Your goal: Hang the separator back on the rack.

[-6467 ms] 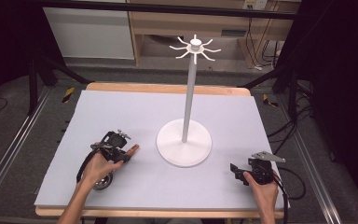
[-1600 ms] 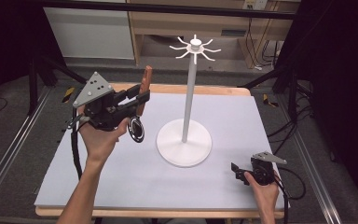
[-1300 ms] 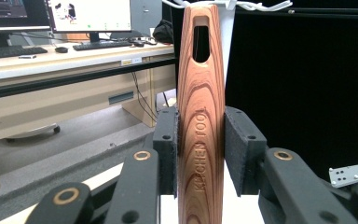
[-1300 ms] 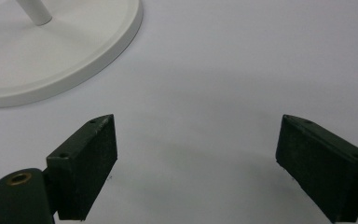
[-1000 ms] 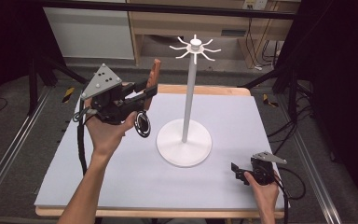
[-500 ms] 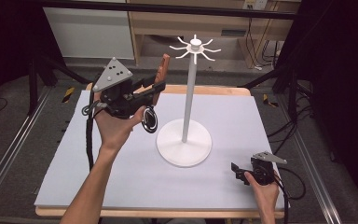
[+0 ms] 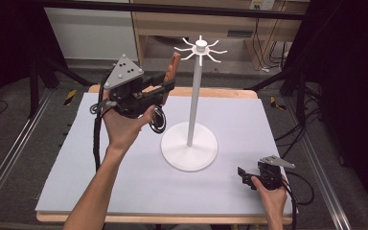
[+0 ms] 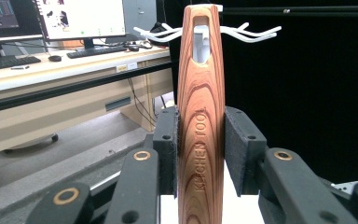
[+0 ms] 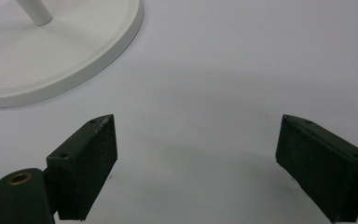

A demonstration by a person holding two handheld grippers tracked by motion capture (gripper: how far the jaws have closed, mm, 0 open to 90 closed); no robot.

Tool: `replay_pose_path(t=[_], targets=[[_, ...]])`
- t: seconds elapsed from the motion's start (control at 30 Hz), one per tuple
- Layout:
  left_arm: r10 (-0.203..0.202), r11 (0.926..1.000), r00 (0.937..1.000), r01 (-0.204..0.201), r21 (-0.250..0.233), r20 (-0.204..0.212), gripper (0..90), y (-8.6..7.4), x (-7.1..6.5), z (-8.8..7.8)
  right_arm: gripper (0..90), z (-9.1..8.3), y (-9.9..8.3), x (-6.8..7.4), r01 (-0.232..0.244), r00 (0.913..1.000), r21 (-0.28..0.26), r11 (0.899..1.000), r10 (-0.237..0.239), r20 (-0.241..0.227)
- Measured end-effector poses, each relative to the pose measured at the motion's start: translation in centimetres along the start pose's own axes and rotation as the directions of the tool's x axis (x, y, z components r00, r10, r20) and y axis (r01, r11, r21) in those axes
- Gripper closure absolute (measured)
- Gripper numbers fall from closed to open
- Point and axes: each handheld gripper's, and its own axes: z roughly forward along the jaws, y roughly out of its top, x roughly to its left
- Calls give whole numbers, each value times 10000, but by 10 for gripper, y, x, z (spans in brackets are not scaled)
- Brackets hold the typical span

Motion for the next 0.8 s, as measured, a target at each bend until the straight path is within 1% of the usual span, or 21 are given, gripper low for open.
replay_pose_path(t=[0.07, 0.1, 0.17, 0.33, 0.57, 0.8], targets=[[-33, 10000, 10000, 34, -28, 40, 675, 1, -1, 1, 130, 0, 0, 0, -4, 10000, 3, 10000, 4, -12], [46, 10000, 10000, -46, 28, 4, 675, 1, -2, 3, 130, 0, 0, 0, -3, 10000, -6, 10000, 3, -11], [65, 10000, 10000, -64, 47, -18, 675, 1, -2, 4, 130, -1, 0, -1, 31, 10000, -22, 10000, -31, -1], [1, 10000, 10000, -1, 79, -1, 675, 2, -1, 7, 130, -1, 0, -1, 22, 10000, -31, 10000, -22, -6], [8, 9999, 10000, -9, 110, 73, 675, 3, -4, 14, 130, -1, 0, -1, -13, 10000, -50, 10000, 13, -22], [-8, 9999, 10000, 7, 150, 55, 675, 2, -5, 20, 130, -1, 0, -2, -65, 10000, -54, 10000, 64, -27]])
